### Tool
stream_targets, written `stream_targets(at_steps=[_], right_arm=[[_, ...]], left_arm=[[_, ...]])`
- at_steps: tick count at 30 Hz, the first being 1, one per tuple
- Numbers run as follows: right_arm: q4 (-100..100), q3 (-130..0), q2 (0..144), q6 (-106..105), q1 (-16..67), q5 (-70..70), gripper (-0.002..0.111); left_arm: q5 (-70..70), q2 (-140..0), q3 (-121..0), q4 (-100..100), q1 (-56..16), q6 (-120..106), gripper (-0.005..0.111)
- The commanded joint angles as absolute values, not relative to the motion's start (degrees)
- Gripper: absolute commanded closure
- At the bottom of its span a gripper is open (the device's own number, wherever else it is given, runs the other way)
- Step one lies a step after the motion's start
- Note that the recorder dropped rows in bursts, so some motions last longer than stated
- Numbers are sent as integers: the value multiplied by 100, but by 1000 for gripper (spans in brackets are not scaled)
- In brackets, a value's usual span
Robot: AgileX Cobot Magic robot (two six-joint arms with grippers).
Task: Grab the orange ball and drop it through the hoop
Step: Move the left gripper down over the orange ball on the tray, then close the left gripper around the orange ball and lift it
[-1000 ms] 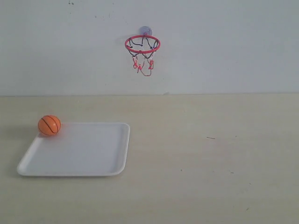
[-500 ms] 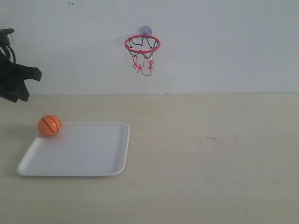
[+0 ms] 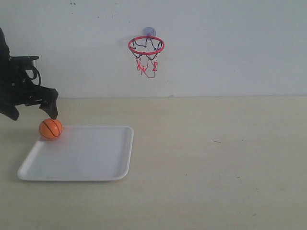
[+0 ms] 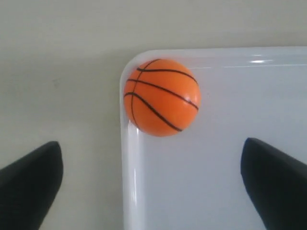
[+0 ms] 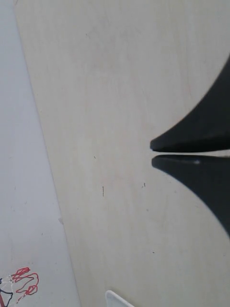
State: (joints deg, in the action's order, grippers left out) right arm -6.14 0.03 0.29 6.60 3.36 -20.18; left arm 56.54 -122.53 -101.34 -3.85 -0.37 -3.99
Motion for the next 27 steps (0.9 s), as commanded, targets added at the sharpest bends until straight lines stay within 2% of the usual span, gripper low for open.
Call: stream_targets(at_steps=[1,18,21,27], right_arm=[[-564,0,0,645,290,-1995,107],[-564,0,0,645,290,-1995,107],[-564,0,0,645,290,-1995,107],[-564,0,0,645,290,-1995,107]], left_arm=[[5719,-12545,-10403,-401,-64,-564,13],[5442,-13169,-10536,-1019,-68,-906,14],[5389,-13193,-10536,-1008,-68,-966,22],[5278,-13232,-10536,-1008,-68,-995,57]])
